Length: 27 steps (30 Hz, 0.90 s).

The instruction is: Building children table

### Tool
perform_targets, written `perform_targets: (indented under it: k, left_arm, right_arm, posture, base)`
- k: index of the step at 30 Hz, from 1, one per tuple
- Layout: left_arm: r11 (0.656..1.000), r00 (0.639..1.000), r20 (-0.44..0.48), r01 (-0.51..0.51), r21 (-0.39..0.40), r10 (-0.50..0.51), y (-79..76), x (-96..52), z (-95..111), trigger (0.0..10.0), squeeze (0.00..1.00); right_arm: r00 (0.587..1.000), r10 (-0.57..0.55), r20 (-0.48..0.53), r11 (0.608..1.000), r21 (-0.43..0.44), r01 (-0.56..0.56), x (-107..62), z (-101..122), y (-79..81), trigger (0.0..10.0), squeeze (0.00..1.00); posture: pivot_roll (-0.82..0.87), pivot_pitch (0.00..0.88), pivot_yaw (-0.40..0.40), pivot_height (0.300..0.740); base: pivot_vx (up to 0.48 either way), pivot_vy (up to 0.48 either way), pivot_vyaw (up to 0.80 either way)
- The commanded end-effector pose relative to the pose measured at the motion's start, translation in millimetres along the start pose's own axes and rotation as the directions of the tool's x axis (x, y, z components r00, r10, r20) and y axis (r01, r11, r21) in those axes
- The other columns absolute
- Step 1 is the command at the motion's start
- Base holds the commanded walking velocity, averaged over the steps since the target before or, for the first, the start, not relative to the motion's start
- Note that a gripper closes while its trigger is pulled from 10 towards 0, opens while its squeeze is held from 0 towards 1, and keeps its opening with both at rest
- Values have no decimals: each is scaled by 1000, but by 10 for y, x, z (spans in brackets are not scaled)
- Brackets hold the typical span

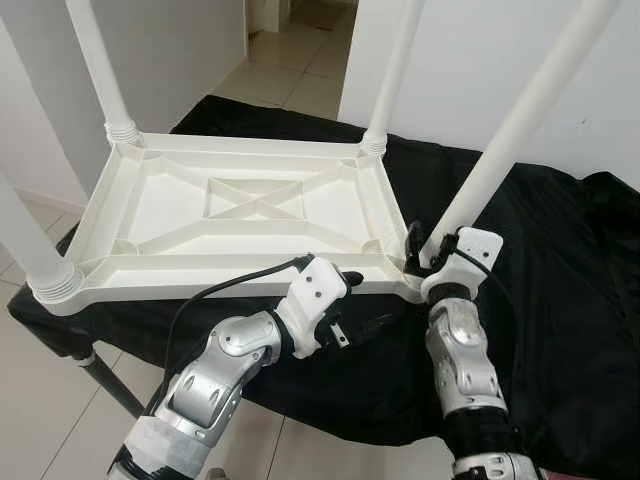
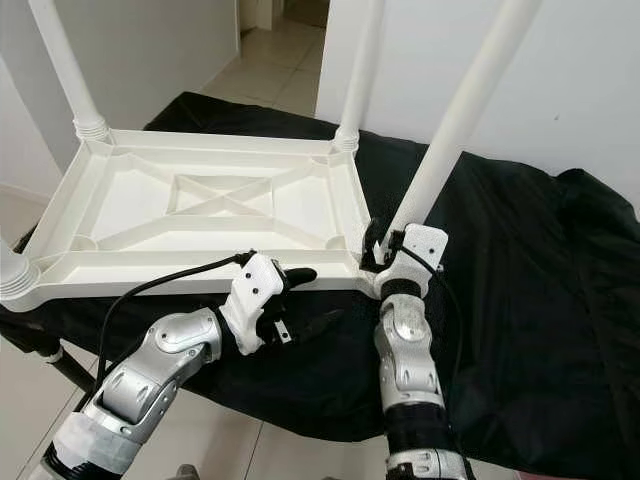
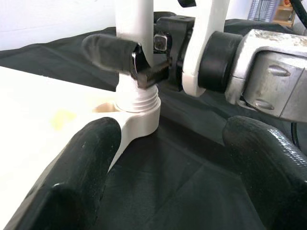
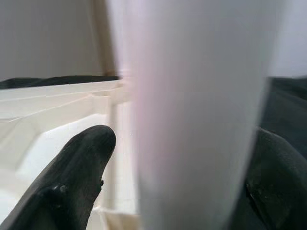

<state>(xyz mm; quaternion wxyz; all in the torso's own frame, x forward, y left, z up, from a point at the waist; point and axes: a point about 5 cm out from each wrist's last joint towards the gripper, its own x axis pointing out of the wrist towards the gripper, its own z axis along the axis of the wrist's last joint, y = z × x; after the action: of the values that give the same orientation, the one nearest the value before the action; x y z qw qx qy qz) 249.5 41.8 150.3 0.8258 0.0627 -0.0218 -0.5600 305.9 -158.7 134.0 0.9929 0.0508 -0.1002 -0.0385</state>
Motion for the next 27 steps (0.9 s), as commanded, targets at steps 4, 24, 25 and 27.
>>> perform_targets:
  k: [4,24,25,27]
  left_arm:
    - [1000,1000,1,-3,5,3,-26,13,12,10000,0]
    - [1000,1000,-7,5,22,-5,19,9,17,10000,0]
    - [1000,1000,-5,3,22,-3,22,13,19,10000,0]
    - [1000,1000,-4,2,22,-2,23,15,21,10000,0]
  right_arm:
    - [993,117,-10,993,-4,-117,-40,-26,-115,10000,0]
    - [849,514,-121,850,-57,-523,177,-9,-340,10000,0]
    - [836,531,-138,837,-68,-543,215,-13,-345,10000,0]
    - [827,543,-148,828,-73,-556,238,-16,-350,10000,0]
  posture:
    - [-5,0,-110,740]
    - [-6,0,-96,740]
    - [-5,0,-96,740]
    - [-5,0,-96,740]
  base:
    - [0,0,0]
    - [0,0,0]
    - [0,0,0]
    - [0,0,0]
